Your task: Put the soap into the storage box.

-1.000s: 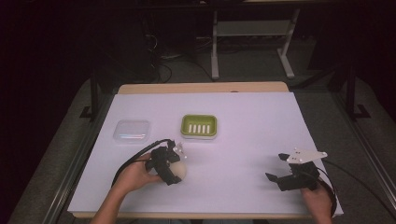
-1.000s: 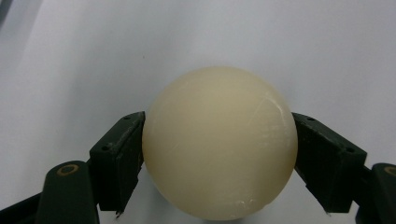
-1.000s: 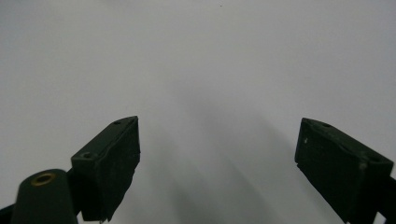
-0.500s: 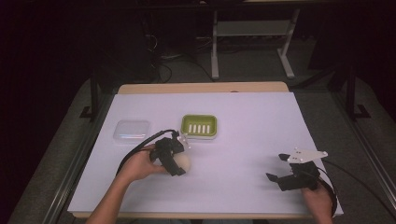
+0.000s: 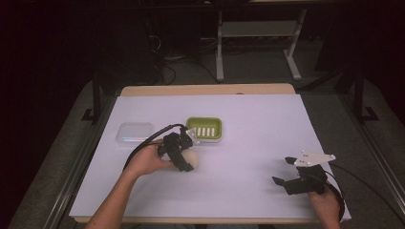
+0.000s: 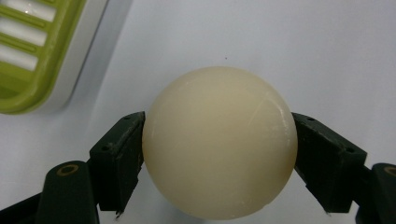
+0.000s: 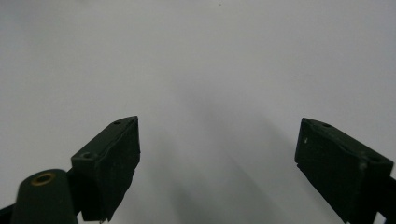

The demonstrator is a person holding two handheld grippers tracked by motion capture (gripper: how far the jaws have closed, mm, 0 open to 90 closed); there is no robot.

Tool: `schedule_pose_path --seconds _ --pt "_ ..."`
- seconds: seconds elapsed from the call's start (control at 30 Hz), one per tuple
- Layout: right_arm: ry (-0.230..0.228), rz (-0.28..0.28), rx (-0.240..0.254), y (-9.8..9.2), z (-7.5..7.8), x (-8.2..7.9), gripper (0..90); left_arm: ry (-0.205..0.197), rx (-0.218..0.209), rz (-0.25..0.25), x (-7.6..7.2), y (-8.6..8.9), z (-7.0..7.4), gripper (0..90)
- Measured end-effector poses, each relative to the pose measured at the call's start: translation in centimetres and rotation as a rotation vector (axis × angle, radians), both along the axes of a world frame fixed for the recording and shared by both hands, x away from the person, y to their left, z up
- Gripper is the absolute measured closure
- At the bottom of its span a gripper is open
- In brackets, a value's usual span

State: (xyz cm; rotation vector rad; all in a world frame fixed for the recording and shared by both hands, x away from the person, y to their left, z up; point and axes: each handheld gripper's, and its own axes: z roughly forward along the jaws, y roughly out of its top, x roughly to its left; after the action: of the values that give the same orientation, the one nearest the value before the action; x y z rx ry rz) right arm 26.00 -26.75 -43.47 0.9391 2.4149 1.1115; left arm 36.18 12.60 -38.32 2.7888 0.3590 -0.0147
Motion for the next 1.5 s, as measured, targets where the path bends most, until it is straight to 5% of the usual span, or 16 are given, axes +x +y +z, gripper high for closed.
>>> schedule_pose_path --seconds 1.5 --pt "-0.016 0.007 0.01 0.2 0.4 -0.1 13.4 0.002 -0.012 -0.012 5.7 -3.9 3.4 22.4"
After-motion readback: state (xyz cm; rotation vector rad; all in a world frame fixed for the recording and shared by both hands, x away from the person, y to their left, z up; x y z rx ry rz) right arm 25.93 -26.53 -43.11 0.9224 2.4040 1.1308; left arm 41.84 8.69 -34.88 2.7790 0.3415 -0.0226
